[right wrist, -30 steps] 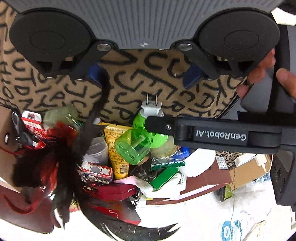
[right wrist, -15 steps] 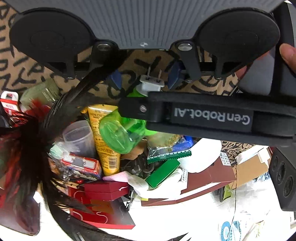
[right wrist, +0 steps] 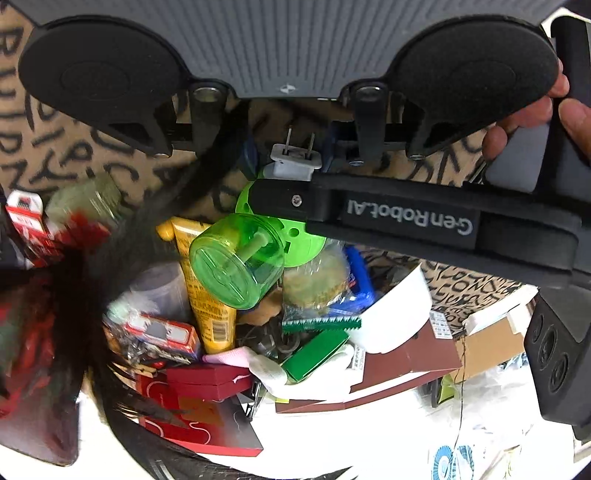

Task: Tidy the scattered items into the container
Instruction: 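Close the left tool on the green air freshener and lift it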

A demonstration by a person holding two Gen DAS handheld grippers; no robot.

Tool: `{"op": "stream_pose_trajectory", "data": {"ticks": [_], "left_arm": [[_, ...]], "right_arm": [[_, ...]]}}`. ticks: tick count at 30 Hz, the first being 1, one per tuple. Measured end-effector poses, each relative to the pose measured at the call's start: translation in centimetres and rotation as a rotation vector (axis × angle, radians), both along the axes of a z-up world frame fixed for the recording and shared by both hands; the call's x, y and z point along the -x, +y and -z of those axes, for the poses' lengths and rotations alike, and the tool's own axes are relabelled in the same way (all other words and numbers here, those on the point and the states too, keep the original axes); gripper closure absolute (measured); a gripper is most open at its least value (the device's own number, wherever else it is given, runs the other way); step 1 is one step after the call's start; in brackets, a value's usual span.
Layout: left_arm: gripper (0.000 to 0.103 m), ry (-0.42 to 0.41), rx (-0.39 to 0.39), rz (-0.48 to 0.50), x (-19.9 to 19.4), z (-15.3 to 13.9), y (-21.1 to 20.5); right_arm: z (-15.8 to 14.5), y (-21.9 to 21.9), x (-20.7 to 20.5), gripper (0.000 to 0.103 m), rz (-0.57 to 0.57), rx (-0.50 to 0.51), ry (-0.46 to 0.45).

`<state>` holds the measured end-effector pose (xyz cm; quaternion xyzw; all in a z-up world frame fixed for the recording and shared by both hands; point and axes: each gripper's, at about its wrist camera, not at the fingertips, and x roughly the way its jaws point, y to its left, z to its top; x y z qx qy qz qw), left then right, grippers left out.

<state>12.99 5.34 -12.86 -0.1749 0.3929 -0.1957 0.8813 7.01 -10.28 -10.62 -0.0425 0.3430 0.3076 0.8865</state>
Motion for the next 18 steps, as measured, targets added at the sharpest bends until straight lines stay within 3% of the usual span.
{"op": "stream_pose_trajectory", "data": {"ticks": [4,9,10,13,15,17,18], "left_arm": [[0.056,0.029,0.033,0.051,2.4,0.3,-1.1],[0.055,0.033,0.021,0.132,5.1,0.3,-3.1],[0.043,0.033,0.019,0.144,5.4,0.3,-3.4],[0.039,0.012,-0.021,0.154,5.3,0.2,-4.2],[0.035,0.002,-0.040,0.151,5.0,0.0,-4.4],[0.031,0.005,-0.047,0.141,4.8,-0.1,-4.4],[0.030,0.004,-0.049,0.137,4.6,-0.1,-4.4]], "right_arm": [[0.0,-2.0,2.6,0.063,0.005,0.014,0.007],[0.0,-4.4,5.7,0.062,0.033,0.017,0.037],[0.0,-4.7,6.0,0.062,0.042,0.014,0.042],[0.0,-4.9,6.3,0.062,0.064,-0.003,0.043],[-0.1,-4.6,6.0,0.057,0.072,-0.008,0.036],[-0.1,-4.3,5.8,0.042,0.081,-0.013,0.025],[-0.2,-4.1,5.7,0.039,0.085,-0.015,0.016]]}}
